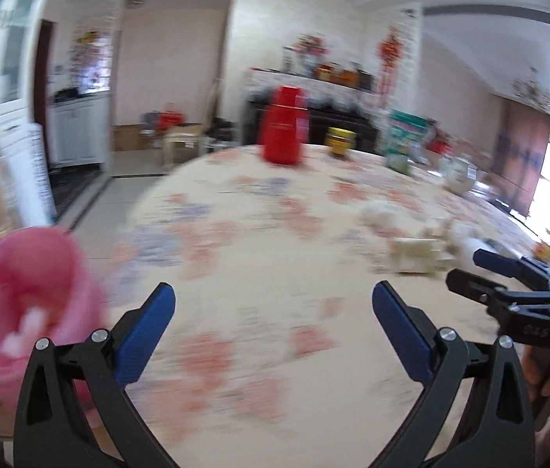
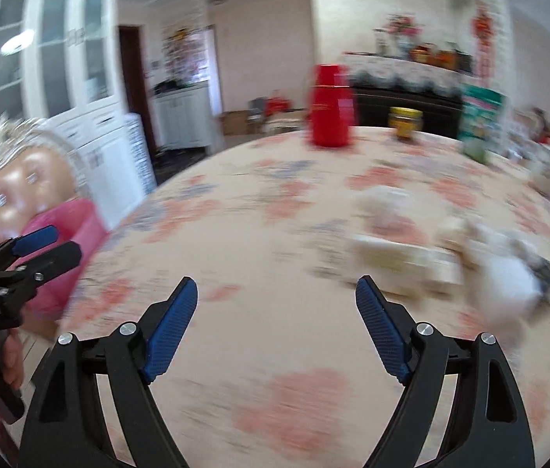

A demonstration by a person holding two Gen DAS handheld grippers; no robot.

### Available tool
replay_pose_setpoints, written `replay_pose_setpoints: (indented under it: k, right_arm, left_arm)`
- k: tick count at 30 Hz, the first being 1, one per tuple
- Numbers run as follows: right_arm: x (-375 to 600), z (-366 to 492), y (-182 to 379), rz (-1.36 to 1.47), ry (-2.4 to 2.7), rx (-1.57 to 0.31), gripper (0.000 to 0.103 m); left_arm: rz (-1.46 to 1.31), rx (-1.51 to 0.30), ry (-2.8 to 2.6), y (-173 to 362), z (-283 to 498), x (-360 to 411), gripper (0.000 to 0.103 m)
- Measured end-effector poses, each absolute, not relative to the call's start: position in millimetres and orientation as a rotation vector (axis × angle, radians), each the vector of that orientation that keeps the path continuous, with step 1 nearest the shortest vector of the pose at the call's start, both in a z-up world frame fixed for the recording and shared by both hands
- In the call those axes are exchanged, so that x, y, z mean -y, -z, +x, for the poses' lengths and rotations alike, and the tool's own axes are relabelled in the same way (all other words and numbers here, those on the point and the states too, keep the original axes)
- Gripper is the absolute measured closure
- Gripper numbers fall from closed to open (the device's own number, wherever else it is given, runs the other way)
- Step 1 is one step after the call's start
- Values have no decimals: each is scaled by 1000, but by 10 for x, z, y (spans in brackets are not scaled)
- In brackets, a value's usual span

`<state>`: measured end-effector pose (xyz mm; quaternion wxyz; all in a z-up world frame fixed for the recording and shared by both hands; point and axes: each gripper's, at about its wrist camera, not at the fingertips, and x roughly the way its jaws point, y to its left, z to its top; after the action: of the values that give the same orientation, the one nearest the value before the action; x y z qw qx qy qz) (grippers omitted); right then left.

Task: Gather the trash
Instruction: 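Move both open tools back over the table toward the remaining items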

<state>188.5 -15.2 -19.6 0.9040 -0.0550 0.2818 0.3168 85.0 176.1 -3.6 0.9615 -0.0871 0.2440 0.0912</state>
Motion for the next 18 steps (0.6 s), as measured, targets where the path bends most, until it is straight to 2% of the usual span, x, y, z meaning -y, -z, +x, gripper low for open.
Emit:
replay_pose_setpoints:
  k: [12, 18]
  right_arm:
    - [2260, 2860, 472, 35, -225, -618, 21]
    - [2868, 3320, 495, 55, -102, -618, 21]
  left_arm:
    - [-203, -492, 19, 134, 2461, 24, 5]
    - [-145, -465, 42, 221, 2872, 389, 5]
